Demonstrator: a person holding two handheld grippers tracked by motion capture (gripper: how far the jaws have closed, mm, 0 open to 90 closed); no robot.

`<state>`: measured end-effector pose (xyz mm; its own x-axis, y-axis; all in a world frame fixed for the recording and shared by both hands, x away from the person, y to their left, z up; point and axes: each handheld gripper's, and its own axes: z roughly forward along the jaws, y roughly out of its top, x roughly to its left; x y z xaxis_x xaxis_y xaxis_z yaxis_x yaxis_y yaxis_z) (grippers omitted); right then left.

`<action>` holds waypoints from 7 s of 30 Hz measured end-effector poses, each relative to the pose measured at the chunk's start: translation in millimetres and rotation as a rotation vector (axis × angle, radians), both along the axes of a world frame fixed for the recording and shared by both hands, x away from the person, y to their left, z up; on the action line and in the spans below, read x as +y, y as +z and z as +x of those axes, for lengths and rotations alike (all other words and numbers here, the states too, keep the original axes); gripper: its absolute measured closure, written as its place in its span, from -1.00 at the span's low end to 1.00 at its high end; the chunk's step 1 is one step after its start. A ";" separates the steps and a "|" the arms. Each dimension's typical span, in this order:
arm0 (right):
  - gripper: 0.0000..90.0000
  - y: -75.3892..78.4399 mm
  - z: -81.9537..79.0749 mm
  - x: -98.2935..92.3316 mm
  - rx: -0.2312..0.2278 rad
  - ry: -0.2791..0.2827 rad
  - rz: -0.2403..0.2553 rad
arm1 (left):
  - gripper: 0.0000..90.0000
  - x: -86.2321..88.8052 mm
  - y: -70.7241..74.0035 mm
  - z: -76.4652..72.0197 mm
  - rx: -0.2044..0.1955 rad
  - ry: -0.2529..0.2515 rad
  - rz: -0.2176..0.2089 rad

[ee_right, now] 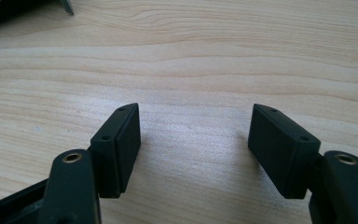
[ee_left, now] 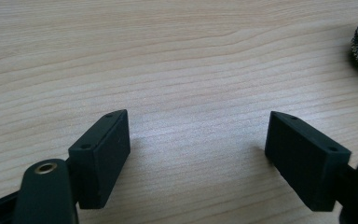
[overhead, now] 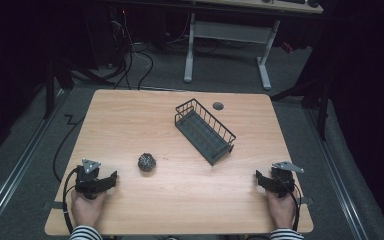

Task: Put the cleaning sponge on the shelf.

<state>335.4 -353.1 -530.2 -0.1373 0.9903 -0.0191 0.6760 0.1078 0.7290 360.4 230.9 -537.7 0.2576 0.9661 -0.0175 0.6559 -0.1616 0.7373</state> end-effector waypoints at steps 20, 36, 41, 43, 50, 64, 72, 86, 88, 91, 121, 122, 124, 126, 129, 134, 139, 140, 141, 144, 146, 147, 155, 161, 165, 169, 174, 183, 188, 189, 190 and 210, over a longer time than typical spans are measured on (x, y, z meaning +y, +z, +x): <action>-0.23 0.3 0.0 -0.1 0.003 -0.003 0.005 | -0.50 0.0 0.0 0.2 0.000 0.000 -0.001; -0.02 9.0 -1.2 -3.9 -0.017 -0.003 0.074 | -0.49 -0.6 0.1 0.8 0.000 -0.011 0.000; 0.00 19.3 0.1 4.1 -0.056 0.053 0.127 | -0.50 -0.7 0.1 0.0 0.001 -0.015 0.001; 0.01 24.0 1.2 8.7 -0.068 0.068 0.142 | -0.50 -0.7 0.2 0.1 0.001 -0.014 0.001; 0.05 38.9 9.0 23.2 -0.085 0.119 0.172 | -0.50 -0.6 0.2 0.0 0.002 -0.015 0.000; 0.14 90.4 42.2 64.6 -0.102 0.183 0.119 | -0.51 -1.0 0.1 0.0 0.002 -0.029 0.002; 0.12 100.1 74.9 83.5 -0.077 0.173 0.126 | -0.51 -0.8 0.1 0.3 0.001 -0.030 -0.001; 0.09 87.0 116.6 105.2 0.049 0.107 0.052 | -0.50 0.0 0.3 1.5 0.002 -0.030 -0.008; 0.09 83.6 119.9 104.0 0.068 0.104 0.047 | -0.49 -0.1 0.3 2.0 0.002 -0.033 -0.006; 0.10 77.9 121.0 102.2 0.091 0.102 0.057 | -0.49 -0.1 0.2 1.9 0.000 -0.029 -0.007; 0.43 75.2 68.5 102.9 0.080 0.252 0.095 | -0.48 0.7 0.2 2.2 -0.001 -0.026 -0.015; 0.43 74.9 65.4 102.5 0.077 0.253 0.097 | -0.48 0.5 0.2 2.2 0.000 -0.027 -0.014; 0.43 75.4 59.8 101.9 0.081 0.263 0.092 | -0.48 0.2 0.2 2.2 0.000 -0.027 -0.011; 0.43 74.5 53.9 101.3 0.073 0.267 0.102 | -0.48 0.1 0.2 2.2 0.000 -0.027 -0.010; 0.42 74.1 47.3 100.3 0.069 0.275 0.106 | -0.48 0.1 0.2 2.2 0.000 -0.027 -0.010; 0.33 70.9 45.4 98.9 0.071 0.283 0.117 | -0.48 -0.2 0.2 2.0 0.001 -0.026 -0.007; -0.05 68.7 44.6 101.8 0.048 0.262 0.111 | -0.48 -0.4 0.2 1.6 0.001 -0.025 -0.004; -0.10 69.5 44.1 102.1 0.035 0.258 0.106 | -0.48 -0.4 0.2 1.6 0.000 -0.025 -0.004; -0.13 71.0 43.2 102.4 0.024 0.251 0.106 | -0.48 -0.4 0.2 1.6 0.000 -0.025 -0.004; -0.16 77.5 39.9 99.1 -0.009 0.254 0.115 | -0.48 -0.6 0.2 1.6 0.000 -0.024 -0.003; -0.16 81.7 36.3 96.2 -0.026 0.251 0.124 | -0.48 -0.7 0.2 1.6 0.000 -0.024 -0.001; -0.16 82.8 35.2 94.7 -0.030 0.252 0.133 | -0.48 -0.7 0.2 1.6 0.000 -0.024 -0.001; -0.06 98.0 15.6 77.0 -0.116 0.249 0.162 | -0.48 -0.8 0.2 1.5 0.000 -0.024 -0.001; 0.04 103.1 0.6 55.2 -0.188 0.201 0.158 | -0.48 -1.0 0.2 1.2 0.000 -0.021 -0.001; 0.07 96.3 -5.5 40.6 -0.183 0.158 0.150 | -0.48 -1.0 0.1 1.1 0.000 -0.021 -0.001; 0.07 80.9 -5.1 26.6 -0.168 0.114 0.146 | -0.48 -1.0 0.2 1.1 0.000 -0.021 -0.001; 0.05 53.9 -3.0 15.0 -0.129 0.066 0.141 | -0.49 -1.2 0.2 1.3 0.001 -0.023 0.000; -0.02 11.1 3.8 13.8 -0.030 0.009 0.102 | -0.55 -2.2 0.1 1.8 0.005 -0.050 0.003; -0.13 0.4 7.6 19.2 -0.011 0.009 0.031 | -0.64 -2.8 -0.1 2.8 0.012 -0.069 0.004; -0.14 0.5 7.8 19.5 -0.009 0.010 0.023 | -0.65 -2.9 -0.1 2.8 0.012 -0.068 0.004; -0.14 0.6 7.3 20.8 -0.019 0.008 0.026 | -0.65 -3.1 -0.1 2.9 0.013 -0.068 0.005; -0.18 -0.2 8.9 23.7 -0.002 0.025 -0.002 | -0.67 1.7 5.7 1.2 0.043 -0.070 -0.044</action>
<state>344.3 -329.5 -530.4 -0.1623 0.9865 -0.0211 0.6714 0.1261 0.7303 361.6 232.6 -532.0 0.3221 0.9440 -0.0717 0.6757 -0.1762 0.7158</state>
